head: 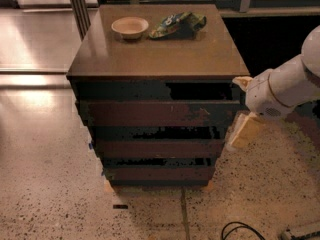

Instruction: Open top drawer

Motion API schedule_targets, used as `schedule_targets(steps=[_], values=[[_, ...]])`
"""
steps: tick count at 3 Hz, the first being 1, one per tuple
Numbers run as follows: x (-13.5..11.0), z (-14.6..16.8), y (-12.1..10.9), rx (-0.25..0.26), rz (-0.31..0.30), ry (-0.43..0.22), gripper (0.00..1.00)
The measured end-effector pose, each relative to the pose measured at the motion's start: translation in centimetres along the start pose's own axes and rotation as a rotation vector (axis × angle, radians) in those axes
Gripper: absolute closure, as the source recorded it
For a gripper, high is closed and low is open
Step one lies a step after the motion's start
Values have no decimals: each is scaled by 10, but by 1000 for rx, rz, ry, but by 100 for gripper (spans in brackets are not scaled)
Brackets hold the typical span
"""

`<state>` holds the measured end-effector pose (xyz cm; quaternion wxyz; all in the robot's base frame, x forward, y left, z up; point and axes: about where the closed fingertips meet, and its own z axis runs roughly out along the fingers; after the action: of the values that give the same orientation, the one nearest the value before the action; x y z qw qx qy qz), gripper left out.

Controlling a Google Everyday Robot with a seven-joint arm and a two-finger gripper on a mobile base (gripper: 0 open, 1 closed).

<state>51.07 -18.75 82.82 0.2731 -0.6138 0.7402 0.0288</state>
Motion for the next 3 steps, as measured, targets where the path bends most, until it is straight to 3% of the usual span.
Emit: schedule_targets(steps=[2,3], values=[[-16,67,-13,-63,-62,-110,0],[-13,80,-8,-75,-59,-116,0]])
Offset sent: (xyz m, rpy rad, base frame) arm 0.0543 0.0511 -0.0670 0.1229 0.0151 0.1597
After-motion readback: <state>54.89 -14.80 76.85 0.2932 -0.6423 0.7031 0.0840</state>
